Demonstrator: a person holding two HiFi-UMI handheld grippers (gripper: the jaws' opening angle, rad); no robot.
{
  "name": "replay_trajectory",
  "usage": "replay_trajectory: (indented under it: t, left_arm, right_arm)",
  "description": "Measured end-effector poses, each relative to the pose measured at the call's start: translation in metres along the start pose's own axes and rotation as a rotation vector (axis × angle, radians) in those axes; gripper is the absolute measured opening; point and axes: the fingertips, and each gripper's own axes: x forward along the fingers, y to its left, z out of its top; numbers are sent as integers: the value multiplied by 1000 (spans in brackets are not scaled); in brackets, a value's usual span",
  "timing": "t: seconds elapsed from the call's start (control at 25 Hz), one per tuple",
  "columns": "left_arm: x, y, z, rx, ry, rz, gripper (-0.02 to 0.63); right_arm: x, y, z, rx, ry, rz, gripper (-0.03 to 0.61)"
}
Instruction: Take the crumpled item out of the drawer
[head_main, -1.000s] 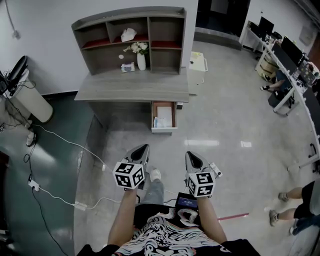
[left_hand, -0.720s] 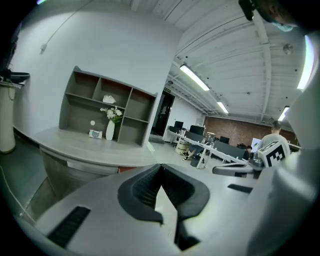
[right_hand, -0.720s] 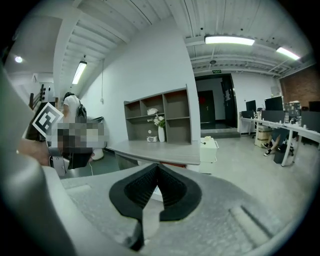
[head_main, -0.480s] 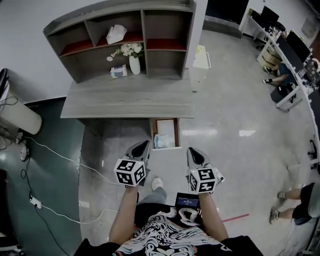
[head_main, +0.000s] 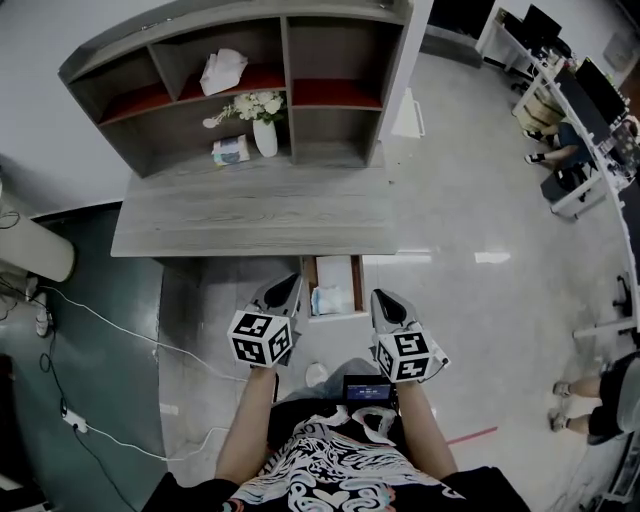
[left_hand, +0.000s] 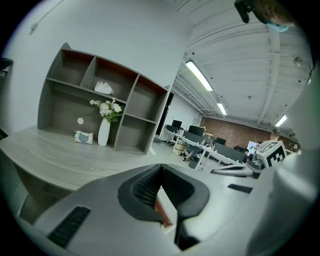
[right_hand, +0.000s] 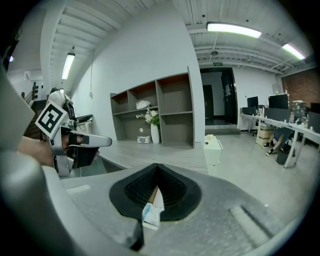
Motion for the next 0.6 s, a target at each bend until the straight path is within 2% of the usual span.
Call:
replay_trajectory:
  t: [0.24,0.6]
  left_arm:
    - [9,14,15,-6,-23,15,0]
    - [17,21,18,-10,-16,34,0]
  right_arm:
    - [15,-10,16,-11,-10,-1,6]
    - [28,-14,9,8,8,21,6]
